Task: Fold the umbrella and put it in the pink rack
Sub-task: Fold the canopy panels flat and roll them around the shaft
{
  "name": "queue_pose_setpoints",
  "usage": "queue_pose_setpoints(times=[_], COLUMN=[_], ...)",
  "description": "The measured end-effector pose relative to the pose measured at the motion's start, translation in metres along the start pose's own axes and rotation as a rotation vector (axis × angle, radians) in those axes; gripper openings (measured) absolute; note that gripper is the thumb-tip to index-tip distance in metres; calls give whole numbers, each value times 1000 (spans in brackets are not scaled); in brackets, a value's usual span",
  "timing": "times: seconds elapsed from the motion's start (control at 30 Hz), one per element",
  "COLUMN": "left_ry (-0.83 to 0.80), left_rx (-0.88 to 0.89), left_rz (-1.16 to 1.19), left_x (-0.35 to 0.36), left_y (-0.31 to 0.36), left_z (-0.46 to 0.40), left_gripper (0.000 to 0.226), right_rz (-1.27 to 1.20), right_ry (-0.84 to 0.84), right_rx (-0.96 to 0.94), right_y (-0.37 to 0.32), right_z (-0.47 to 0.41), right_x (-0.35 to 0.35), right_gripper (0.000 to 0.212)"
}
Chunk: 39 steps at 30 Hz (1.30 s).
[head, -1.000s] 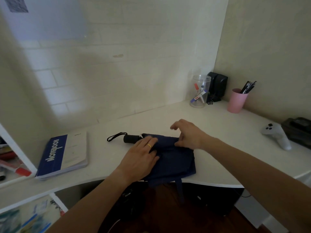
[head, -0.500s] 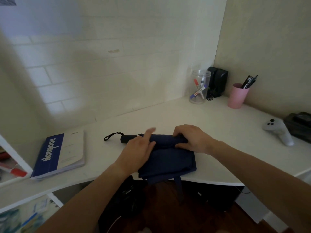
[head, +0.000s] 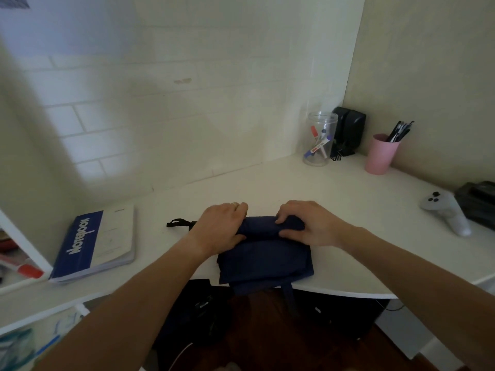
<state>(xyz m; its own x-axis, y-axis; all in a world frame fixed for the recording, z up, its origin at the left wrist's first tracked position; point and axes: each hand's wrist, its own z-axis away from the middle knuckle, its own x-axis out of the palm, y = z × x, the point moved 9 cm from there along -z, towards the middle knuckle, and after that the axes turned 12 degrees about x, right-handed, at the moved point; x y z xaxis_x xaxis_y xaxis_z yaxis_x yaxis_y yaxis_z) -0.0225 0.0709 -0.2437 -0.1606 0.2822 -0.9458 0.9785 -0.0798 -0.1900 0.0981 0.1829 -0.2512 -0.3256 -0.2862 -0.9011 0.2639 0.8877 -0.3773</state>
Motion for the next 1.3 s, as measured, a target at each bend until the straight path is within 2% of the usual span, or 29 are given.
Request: queue_pose_setpoints(times=[0.07,0.13,0.17,0.27,0.3,0.4,0.47,0.57,0.7,0.8,0.87,0.97,1.07,1.13,1.23,1.3], left_ry=[75,160,199,261,252,130,27,12,91,133,120,5,46,77,125,160], left_rx=[56,111,130,157,152,119,90,134,175,220,222,151,77,84,128,157], left_rz=[-44,-103,-120,-74,-22,193,297,167,-44,-114,33,263,399,367,288,230], left_x=[-5,-8,-9,-10,-9,3,16,23,22,21,17,16,10,10,11,10], left_y=[6,13,18,24,23,16,16,26,35,37,32,23,25,28,30,35], left_z=[2,6,9,15,16,20,26,33,33,30,27,24,28,31,31,31], left_gripper=[33,29,27,22,26,57,66,64,71,76,69,60,50,48,46,44], right_rz=[-140,-120,-63,54,69,129,146,75,-195,-190,-113,49,97,32,-186,-189], right_ry=[-121,-191,-179,-55,-10,106,145,75,-122,-157,-97,64,130,84,-82,-199], right_rx=[124,176,165,60,15,-90,-125,-110,101,143,113,-33,-108,-99,101,206], right_y=[9,14,14,7,3,-3,-6,-5,12,16,16,8,1,-2,9,17], right_z=[-6,-9,-9,-2,3,19,26,28,21,20,22,37,51,47,28,22], right_x=[-2,0,0,1,1,3,4,5,-4,-6,-5,-3,-3,-6,-13,-11], right_gripper=[29,45,47,36,33,30,30,33,26,21,22,23,25,23,13,27])
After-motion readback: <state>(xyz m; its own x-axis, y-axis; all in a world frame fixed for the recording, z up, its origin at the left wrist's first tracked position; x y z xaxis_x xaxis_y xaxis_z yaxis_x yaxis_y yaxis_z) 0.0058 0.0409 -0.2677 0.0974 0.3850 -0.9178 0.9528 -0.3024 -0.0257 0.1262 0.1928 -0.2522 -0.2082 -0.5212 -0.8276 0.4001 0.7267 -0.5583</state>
